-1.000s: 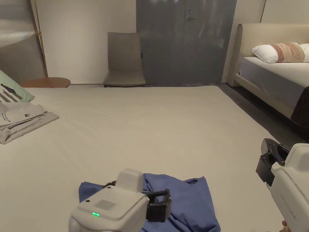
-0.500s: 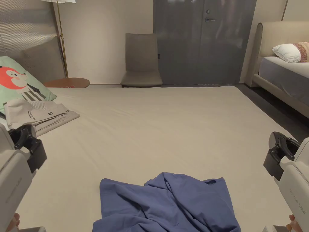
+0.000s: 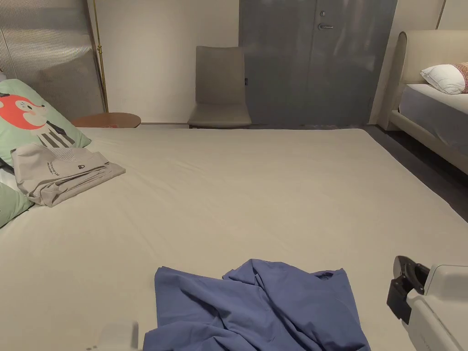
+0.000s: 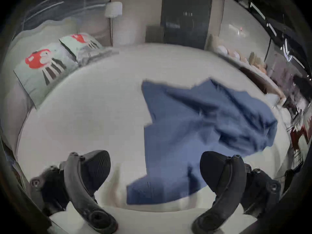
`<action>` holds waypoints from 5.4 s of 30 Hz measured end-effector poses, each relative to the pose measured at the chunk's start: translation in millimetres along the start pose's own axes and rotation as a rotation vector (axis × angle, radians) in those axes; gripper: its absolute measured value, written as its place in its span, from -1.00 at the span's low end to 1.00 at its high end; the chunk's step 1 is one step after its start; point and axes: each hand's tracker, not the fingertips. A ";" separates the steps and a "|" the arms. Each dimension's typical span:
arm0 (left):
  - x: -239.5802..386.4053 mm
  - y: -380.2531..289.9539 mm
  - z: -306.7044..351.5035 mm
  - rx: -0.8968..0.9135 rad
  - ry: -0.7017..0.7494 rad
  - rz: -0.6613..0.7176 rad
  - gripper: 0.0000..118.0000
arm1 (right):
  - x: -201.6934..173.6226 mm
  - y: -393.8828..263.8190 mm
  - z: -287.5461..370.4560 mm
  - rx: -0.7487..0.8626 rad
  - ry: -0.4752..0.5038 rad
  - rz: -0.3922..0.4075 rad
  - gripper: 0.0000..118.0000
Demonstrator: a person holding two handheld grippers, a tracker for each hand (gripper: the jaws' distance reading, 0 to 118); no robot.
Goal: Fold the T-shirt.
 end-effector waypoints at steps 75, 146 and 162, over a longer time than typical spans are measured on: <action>-20.3 341.4 49.6 0.651 -0.067 0.120 -0.88 | -61.6 165.4 -240.4 -0.093 0.226 -0.175 -0.84; -0.1 191.8 31.2 0.447 -0.138 0.008 -0.99 | -20.7 53.5 -21.0 0.080 0.087 -0.043 -0.99; 24.1 198.1 -203.8 -0.072 -0.035 -0.042 0.62 | -7.6 -2.3 -96.2 -0.135 0.045 -0.074 -0.99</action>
